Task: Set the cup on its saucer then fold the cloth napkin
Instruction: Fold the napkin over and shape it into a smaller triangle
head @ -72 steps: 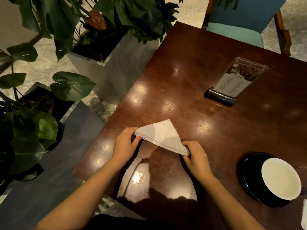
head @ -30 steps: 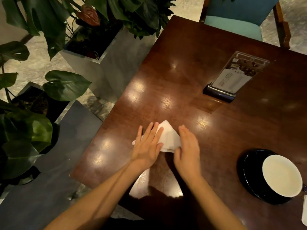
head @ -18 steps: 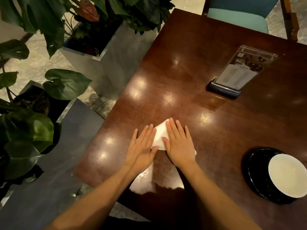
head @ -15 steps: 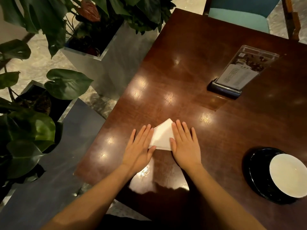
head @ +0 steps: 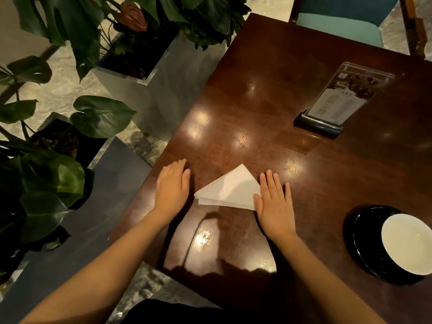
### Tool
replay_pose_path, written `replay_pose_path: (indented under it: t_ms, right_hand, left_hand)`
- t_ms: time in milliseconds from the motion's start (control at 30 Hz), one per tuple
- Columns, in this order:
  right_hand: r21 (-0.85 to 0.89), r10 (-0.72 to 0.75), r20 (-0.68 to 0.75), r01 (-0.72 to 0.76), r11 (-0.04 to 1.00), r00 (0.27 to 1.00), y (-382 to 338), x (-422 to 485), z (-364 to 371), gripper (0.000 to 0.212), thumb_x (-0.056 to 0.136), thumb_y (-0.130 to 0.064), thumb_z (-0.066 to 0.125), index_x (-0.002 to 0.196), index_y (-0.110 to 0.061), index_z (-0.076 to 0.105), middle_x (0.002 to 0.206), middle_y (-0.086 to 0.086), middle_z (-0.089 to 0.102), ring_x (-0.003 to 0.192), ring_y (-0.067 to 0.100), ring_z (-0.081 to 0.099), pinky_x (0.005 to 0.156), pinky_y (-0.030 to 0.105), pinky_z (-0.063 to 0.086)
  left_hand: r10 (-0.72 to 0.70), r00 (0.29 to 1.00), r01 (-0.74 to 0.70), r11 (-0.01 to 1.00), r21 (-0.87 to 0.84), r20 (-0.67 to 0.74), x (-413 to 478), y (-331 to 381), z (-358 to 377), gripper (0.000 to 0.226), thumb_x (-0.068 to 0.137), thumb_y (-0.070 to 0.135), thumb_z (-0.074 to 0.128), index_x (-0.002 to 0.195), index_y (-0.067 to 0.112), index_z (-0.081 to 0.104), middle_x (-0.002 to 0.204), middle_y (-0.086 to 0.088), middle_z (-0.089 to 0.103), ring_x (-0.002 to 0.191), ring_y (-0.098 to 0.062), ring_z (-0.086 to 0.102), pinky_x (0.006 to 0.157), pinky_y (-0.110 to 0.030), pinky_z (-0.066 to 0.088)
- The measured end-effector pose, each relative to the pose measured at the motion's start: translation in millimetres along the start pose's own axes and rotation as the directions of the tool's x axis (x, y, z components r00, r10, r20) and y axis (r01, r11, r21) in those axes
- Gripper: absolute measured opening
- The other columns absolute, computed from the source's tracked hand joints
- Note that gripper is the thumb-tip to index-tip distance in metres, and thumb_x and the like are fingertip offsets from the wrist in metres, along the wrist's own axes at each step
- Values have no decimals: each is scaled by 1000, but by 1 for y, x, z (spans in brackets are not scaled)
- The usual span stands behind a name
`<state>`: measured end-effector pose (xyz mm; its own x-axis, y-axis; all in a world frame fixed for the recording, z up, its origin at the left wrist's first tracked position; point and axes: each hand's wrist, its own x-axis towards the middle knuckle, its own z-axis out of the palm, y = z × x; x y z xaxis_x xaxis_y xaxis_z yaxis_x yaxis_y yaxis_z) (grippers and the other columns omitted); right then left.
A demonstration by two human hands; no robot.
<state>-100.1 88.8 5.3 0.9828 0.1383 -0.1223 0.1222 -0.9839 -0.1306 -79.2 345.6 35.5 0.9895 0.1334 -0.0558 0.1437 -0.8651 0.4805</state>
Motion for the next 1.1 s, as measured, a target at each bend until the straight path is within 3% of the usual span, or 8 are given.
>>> replay_pose_path:
  t_ms: [133,367,533,633,767,867,1000,1100]
  right_hand:
    - [16,-8,19,7,1000,1000,1,0,0,60,96,-41,7,148,-13,14,157,6,14,146,20,6,117,40,-4]
    - [33,-23,15,23,999,1000,2,0,0,60,96,-41,10,148,-13,19,157,8,17,146,21,9,116,41,-5]
    - [195,-36,104,15,981,994,9,4,-10,66,91,-51,10,149,-20,15,159,1,4,145,14,-6,116,39,-9]
    - [471,-152,222,31,882,963,9,14,-41,70,91,-39,50,149,-20,16,157,-2,15,145,14,8,119,39,8]
    - [756,-335,444,-146,638,831,2,40,-86,37,85,-23,67,120,-24,56,111,-7,62,97,7,60,80,19,49]
    - [769,-365,529,-250,588,766,5,47,-92,12,87,-22,63,98,-20,69,90,-7,70,78,5,66,71,18,52]
    - [788,-349,593,-434,436,726,15,38,-83,31,85,-31,63,106,-8,67,91,16,71,78,30,67,60,30,57]
    - [775,-315,590,-412,479,743,21,34,-81,32,86,-38,61,106,-14,67,82,16,67,69,32,57,43,22,47]
  left_hand:
    - [79,978,-42,980,-194,192,15,44,18,37,94,26,47,129,15,52,114,-5,64,110,-25,55,91,-39,46]
    - [12,841,101,979,-179,541,29,81,28,41,87,41,58,115,12,52,101,1,54,91,-18,54,73,-27,42]
    - [175,829,14,943,-332,531,23,73,16,29,85,32,63,69,27,40,71,8,47,67,-11,45,56,-22,30]
    - [265,838,-38,900,-434,477,15,75,13,37,81,23,69,66,27,36,64,8,39,56,-3,36,51,-16,29]
    - [335,830,-44,837,-546,446,15,82,9,33,76,19,75,69,25,43,58,8,39,54,-3,35,52,-19,28]
    - [287,856,69,762,-644,431,20,77,1,27,74,20,75,69,25,49,54,10,44,57,-11,42,56,-27,33]
    - [209,884,98,792,-602,419,22,72,-5,23,79,22,72,70,24,51,52,13,48,51,-2,44,52,-19,34]
    - [171,850,120,858,-499,498,19,77,-7,16,85,31,64,75,23,54,70,9,55,63,-4,51,56,-17,37]
